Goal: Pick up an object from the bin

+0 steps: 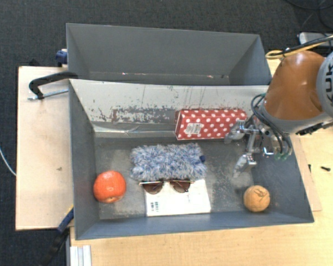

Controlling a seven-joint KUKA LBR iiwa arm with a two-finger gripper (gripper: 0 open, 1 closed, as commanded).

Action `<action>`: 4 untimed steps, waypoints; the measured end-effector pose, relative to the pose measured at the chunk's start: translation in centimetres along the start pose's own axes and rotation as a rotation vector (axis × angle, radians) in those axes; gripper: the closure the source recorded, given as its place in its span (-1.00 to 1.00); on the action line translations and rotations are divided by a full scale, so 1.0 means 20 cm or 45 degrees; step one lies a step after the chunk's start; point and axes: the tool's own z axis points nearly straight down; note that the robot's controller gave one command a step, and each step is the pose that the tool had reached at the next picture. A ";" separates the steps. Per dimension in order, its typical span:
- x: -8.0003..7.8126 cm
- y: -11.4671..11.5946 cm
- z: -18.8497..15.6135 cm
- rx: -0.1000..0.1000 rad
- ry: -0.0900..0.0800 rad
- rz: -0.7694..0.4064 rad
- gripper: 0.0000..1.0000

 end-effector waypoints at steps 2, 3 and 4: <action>-0.02 0.24 0.13 0.002 -0.010 -0.178 -1.00; -0.03 0.35 0.03 0.002 -0.013 -0.330 -1.00; -0.01 0.65 0.06 0.003 -0.012 -0.300 -1.00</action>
Offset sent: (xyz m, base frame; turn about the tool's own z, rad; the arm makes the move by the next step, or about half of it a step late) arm 0.0053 0.1042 -0.0608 -0.3011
